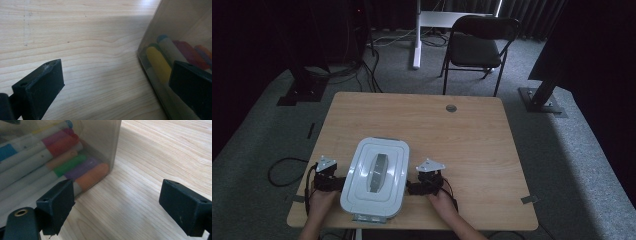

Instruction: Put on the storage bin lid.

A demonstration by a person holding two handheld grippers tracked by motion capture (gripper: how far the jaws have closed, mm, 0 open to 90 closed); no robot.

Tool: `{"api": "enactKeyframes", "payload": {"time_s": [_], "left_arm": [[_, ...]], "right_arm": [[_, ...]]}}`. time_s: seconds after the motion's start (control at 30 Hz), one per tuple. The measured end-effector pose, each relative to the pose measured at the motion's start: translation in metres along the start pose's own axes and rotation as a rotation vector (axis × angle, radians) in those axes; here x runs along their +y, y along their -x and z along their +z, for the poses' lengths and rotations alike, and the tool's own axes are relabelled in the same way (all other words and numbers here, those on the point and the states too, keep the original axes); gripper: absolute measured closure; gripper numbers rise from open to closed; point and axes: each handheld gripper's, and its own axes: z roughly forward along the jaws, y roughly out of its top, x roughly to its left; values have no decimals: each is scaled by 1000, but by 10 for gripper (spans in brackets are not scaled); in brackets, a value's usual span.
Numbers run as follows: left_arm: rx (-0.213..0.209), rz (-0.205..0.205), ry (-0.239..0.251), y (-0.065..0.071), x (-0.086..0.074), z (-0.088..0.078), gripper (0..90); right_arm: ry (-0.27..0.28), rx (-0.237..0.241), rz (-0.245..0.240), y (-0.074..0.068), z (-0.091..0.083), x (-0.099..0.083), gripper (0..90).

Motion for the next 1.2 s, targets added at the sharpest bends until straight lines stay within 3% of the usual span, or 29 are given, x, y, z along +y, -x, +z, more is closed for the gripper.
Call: {"api": "enactKeyframes", "payload": {"time_s": [0.13,0.47,0.7,1.2], "left_arm": [[6,14,-6,6,3,2,4],[-12,68,-38,32,14,20,4],[-41,99,-57,55,25,38,4],[-90,142,-78,86,40,63,4]], "right_arm": [[-6,-11,-11,4,-2,0,123],[-19,-65,22,29,-13,-4,123],[-26,-104,20,54,-27,-10,123],[-31,-175,51,87,-48,-21,123]]}}
